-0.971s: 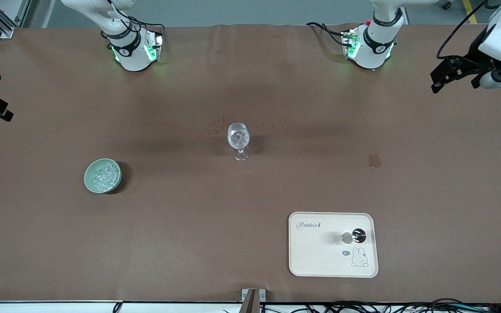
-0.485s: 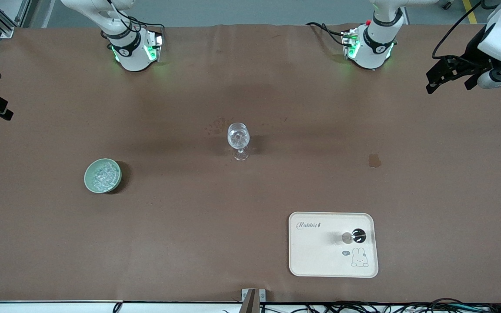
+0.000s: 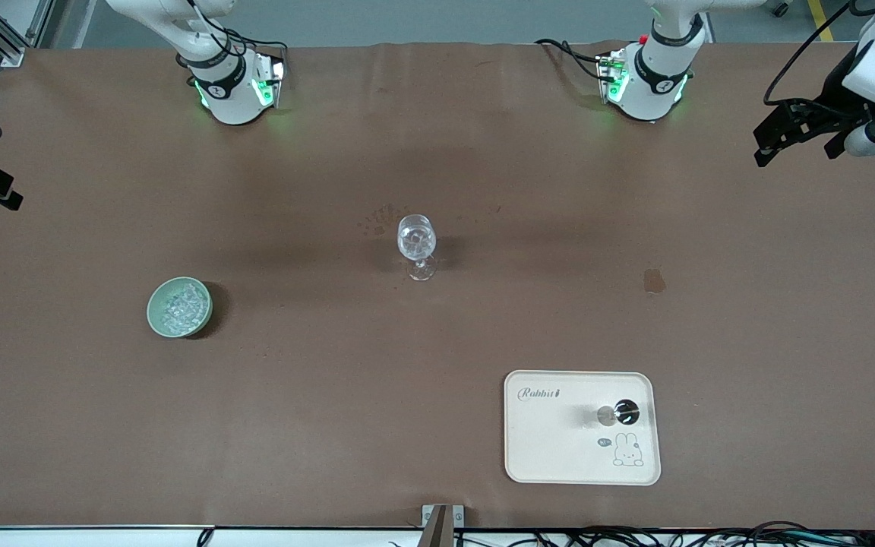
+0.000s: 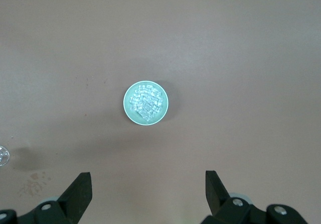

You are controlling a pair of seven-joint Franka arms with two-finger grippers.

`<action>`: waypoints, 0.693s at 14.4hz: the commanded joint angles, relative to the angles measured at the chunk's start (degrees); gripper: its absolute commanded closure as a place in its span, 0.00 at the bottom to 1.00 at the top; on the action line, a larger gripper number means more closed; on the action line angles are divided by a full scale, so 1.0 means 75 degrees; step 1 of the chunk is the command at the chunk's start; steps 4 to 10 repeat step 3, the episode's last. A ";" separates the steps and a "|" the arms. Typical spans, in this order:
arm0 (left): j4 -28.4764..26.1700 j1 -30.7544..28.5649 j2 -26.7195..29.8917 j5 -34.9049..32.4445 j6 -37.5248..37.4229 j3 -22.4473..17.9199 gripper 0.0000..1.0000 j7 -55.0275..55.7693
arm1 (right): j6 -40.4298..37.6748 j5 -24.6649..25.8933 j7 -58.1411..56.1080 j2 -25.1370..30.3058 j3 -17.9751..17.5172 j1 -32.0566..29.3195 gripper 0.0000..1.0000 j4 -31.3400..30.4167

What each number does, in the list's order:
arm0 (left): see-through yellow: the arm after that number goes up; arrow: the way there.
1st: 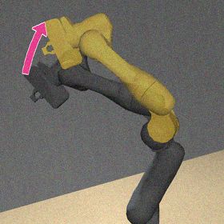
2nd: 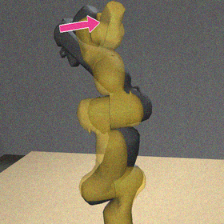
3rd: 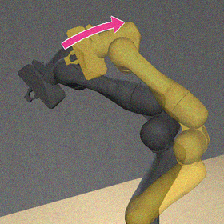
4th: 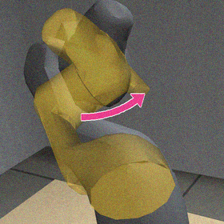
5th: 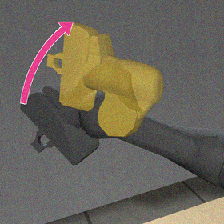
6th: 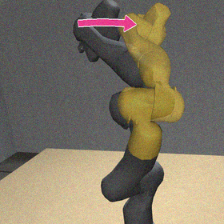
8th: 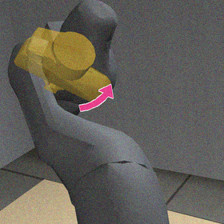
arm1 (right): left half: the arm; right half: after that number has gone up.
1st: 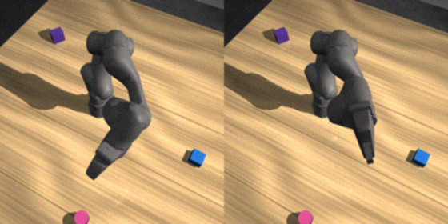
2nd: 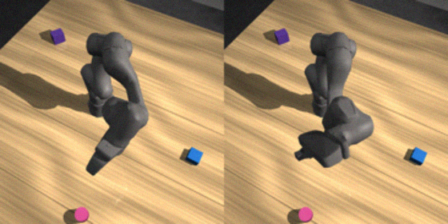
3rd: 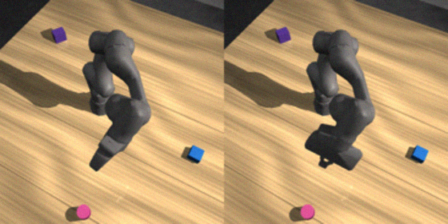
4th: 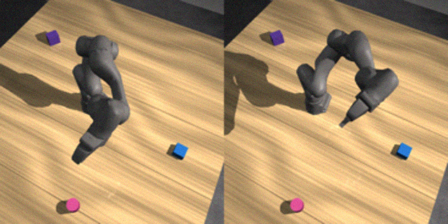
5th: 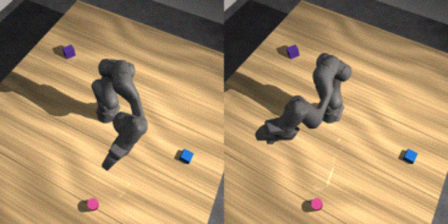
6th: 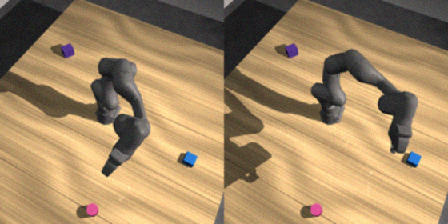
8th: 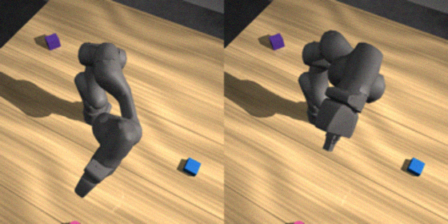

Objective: Pour wine and add ice with both arms

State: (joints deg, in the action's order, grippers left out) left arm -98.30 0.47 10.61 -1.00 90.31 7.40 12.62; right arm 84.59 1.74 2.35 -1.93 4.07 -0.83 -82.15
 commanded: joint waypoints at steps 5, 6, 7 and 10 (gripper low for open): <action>0.0460 -0.0015 -0.0312 -0.0042 -0.0450 -0.0014 0.00 -0.0077 | -0.0017 -0.0080 -0.0114 0.0117 0.0079 0.0064 0.00 -0.0110; 0.0460 -0.0015 -0.0312 -0.0042 -0.0450 -0.0014 0.00 -0.0077 | -0.0017 -0.0080 -0.0114 0.0117 0.0079 0.0064 0.00 -0.0110; 0.0460 -0.0015 -0.0312 -0.0042 -0.0450 -0.0014 0.00 -0.0077 | -0.0017 -0.0080 -0.0114 0.0117 0.0079 0.0064 0.00 -0.0110; 0.0460 -0.0015 -0.0312 -0.0042 -0.0450 -0.0014 0.00 -0.0077 | -0.0017 -0.0080 -0.0114 0.0117 0.0079 0.0064 0.00 -0.0110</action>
